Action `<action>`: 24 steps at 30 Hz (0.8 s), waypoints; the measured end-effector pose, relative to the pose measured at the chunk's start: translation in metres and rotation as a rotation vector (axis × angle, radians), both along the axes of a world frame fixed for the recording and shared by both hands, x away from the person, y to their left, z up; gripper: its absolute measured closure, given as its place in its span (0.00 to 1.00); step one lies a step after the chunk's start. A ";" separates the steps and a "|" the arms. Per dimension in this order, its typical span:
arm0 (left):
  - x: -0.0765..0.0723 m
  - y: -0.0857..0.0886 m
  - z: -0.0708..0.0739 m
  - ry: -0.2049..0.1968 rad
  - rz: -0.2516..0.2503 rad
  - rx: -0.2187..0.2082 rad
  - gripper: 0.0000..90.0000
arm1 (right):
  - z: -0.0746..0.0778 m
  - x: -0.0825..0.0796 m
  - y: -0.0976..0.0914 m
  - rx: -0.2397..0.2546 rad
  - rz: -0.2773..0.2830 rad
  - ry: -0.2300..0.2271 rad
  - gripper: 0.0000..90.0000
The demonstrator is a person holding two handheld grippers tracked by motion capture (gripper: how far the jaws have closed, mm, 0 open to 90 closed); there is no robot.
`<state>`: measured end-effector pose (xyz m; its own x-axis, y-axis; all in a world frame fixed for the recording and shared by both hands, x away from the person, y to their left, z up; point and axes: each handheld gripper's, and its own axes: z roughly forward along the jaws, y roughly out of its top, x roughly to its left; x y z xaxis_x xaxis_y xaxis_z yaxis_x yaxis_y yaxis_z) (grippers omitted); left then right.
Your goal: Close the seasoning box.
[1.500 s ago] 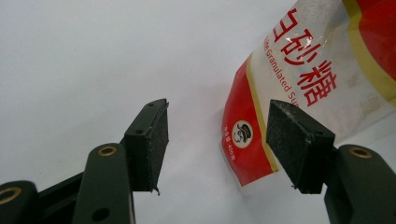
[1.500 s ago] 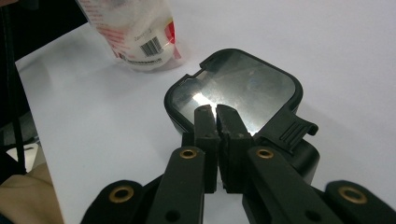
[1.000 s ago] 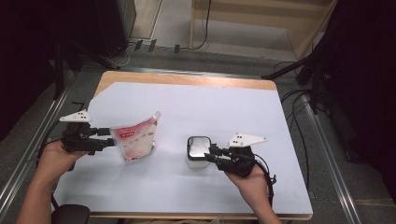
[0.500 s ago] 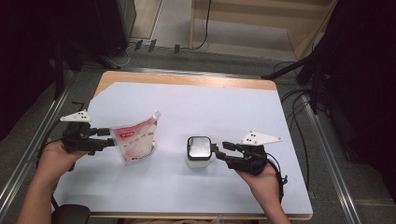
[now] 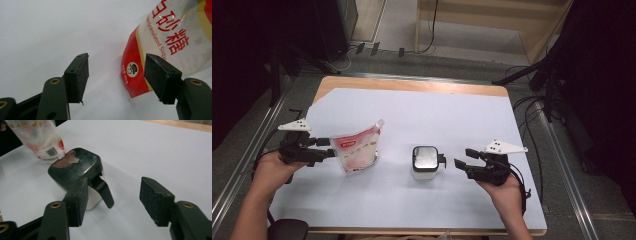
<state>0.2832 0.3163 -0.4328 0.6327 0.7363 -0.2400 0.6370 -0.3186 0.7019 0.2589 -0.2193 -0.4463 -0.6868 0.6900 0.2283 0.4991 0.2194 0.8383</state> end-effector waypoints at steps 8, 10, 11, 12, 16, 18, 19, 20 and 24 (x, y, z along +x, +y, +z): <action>0.000 -0.002 -0.002 -0.003 -0.003 0.007 0.42 | -0.010 0.006 -0.017 -0.019 -0.070 -0.037 0.35; 0.000 -0.002 -0.002 -0.005 0.005 0.005 0.42 | -0.011 0.008 -0.020 -0.019 -0.092 -0.026 0.35; 0.000 -0.002 -0.003 -0.005 0.008 0.005 0.42 | -0.013 0.010 -0.022 -0.017 -0.094 -0.025 0.34; 0.000 -0.002 -0.003 -0.006 0.009 0.005 0.42 | -0.014 0.011 -0.023 -0.015 -0.097 -0.019 0.34; 0.001 -0.003 -0.003 -0.009 0.014 0.008 0.42 | -0.017 0.016 -0.027 -0.016 -0.114 -0.009 0.33; 0.001 -0.003 -0.004 -0.012 0.013 0.014 0.41 | -0.019 0.017 -0.028 -0.017 -0.120 -0.003 0.33; 0.001 -0.003 -0.004 -0.011 0.012 0.014 0.41 | -0.020 0.018 -0.029 -0.020 -0.123 -0.002 0.33; 0.001 -0.003 -0.004 -0.009 0.012 0.017 0.41 | -0.021 0.019 -0.029 -0.021 -0.123 -0.003 0.32; 0.002 -0.004 -0.005 -0.007 0.011 0.021 0.41 | -0.024 0.022 -0.030 -0.039 -0.130 -0.005 0.30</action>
<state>0.2849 0.3121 -0.4380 0.6262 0.7480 -0.2200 0.6357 -0.3264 0.6995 0.2804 -0.2490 -0.4704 -0.5921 0.7817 0.1958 0.5210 0.1860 0.8330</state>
